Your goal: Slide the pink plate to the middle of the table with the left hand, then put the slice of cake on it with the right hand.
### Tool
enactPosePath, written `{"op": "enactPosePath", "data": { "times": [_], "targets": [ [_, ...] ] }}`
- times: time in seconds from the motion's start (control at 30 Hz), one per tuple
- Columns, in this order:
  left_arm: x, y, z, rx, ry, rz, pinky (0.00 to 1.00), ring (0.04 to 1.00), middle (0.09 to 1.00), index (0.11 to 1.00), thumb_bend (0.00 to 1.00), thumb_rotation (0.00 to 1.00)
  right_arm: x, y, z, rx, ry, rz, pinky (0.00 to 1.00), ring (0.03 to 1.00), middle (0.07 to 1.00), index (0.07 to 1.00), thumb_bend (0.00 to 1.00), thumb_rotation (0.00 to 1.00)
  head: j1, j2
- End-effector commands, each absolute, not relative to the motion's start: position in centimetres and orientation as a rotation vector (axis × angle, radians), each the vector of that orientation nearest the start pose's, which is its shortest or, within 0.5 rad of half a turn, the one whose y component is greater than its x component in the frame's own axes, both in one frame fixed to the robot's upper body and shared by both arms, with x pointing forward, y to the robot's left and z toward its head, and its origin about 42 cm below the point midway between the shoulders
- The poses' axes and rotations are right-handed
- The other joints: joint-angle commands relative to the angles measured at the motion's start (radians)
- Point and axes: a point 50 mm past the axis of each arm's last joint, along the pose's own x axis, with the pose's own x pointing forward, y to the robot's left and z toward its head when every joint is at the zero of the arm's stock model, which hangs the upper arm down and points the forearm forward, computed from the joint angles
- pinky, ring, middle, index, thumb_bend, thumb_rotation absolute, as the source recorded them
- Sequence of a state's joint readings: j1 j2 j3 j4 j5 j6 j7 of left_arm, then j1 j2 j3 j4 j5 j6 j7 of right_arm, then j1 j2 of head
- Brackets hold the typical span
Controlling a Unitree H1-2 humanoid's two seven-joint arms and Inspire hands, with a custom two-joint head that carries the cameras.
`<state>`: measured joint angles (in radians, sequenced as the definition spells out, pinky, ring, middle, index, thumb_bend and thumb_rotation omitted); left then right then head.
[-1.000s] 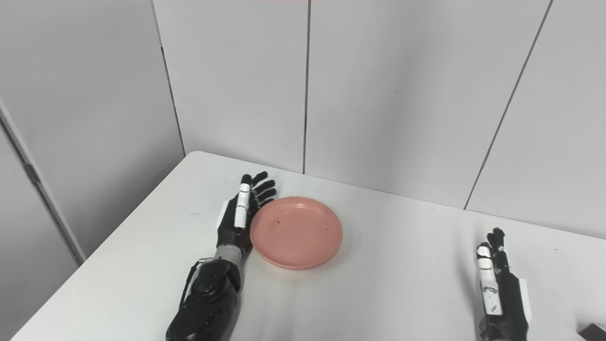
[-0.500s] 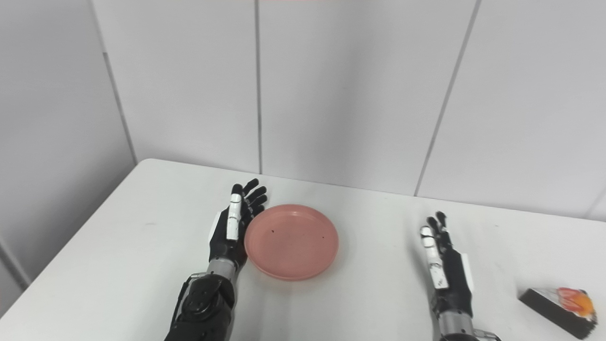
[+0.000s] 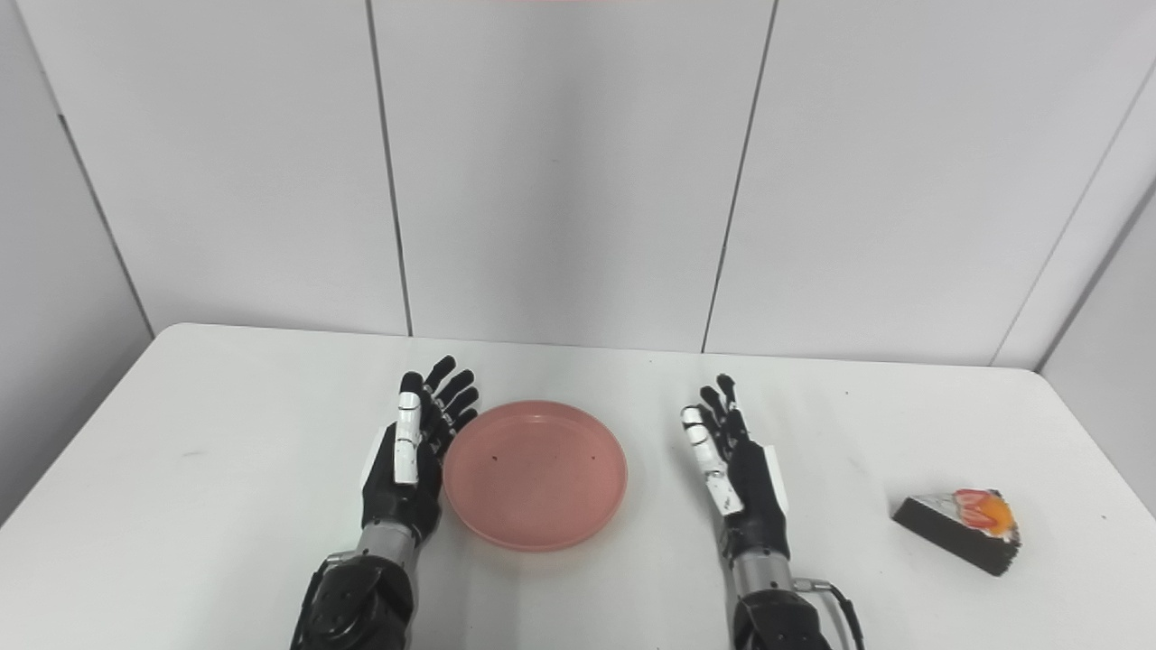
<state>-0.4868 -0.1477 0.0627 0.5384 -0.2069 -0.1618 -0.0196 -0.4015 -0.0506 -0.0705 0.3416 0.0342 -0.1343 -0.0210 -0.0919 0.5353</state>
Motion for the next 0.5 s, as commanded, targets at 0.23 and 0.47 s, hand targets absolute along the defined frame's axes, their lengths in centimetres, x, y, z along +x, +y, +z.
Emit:
{"op": "enactPosePath", "data": {
  "times": [0.23, 0.47],
  "targets": [
    [39.9, 10.3, 10.0, -0.272, 0.028, -0.181, 0.92, 0.907, 0.898, 0.892, 0.71, 1.0, 41.8, -19.9, 16.3, -0.039, -0.209, 0.01, 0.96, 0.914, 0.934, 0.955, 0.66, 0.75, -0.075, 0.018],
    [39.6, 9.7, 9.8, -0.259, 0.015, -0.2, 0.92, 0.92, 0.913, 0.895, 0.68, 1.0, 42.0, -20.6, 16.9, -0.064, -0.26, -0.004, 0.96, 0.924, 0.927, 0.953, 0.65, 0.77, -0.103, 0.019]
  ]
}}
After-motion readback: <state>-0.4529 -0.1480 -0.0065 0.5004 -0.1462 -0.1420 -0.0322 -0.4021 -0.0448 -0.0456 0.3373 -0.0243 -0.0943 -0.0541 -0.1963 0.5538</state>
